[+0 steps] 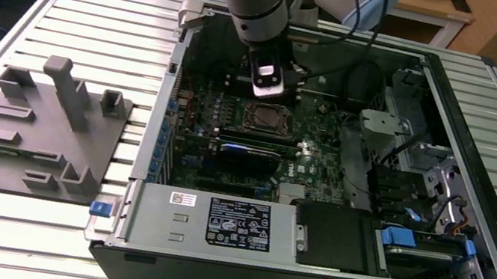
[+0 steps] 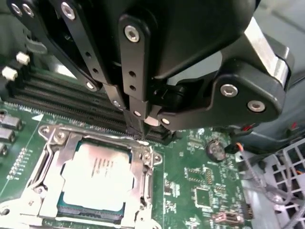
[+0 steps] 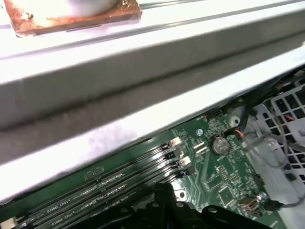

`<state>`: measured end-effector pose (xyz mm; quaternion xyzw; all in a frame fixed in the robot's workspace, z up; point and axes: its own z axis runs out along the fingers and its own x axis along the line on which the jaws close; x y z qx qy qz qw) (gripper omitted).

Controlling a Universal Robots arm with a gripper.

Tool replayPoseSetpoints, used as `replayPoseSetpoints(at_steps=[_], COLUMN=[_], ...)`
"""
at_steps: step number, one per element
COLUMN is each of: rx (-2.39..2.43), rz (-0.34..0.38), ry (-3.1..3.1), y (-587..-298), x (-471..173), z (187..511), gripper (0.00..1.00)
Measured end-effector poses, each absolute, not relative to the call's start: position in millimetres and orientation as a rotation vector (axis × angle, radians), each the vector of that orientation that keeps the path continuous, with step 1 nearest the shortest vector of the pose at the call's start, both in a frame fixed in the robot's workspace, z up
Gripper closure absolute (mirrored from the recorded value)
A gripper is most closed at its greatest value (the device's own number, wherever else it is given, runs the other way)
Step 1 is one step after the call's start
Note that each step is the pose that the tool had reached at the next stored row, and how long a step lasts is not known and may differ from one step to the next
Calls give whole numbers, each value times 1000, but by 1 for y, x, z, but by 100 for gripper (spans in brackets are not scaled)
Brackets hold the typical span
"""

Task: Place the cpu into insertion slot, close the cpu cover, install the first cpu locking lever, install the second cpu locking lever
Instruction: 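Install the first cpu locking lever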

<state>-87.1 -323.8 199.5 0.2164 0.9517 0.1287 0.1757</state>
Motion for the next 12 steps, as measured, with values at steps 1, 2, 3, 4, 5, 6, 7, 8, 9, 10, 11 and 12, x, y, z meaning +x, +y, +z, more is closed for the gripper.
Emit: replayPoseSetpoints(at_steps=[1,2,3,4,5,6,7,8,9,10,11,12], rx=[613,613,613,613,612,612,612,612,612,613,614,616], rz=[365,365,364,364,363,363,362,361,357,347,336,324], ry=[2696,2696,2696,2696,2696,2696,2696,2696,2698,2704,2713,2724], y=[-324,-324,-324,-324,-324,-324,-324,-324,-324,-324,-324,-324], x=[-87,-87,-87,-87,-87,-87,-87,-87,-87,-87,-87,-87], z=[202,204,206,206,206,206,206,206,206,206,206,205], gripper=[89,89,89,89,89,89,89,89,89,89,89,89])
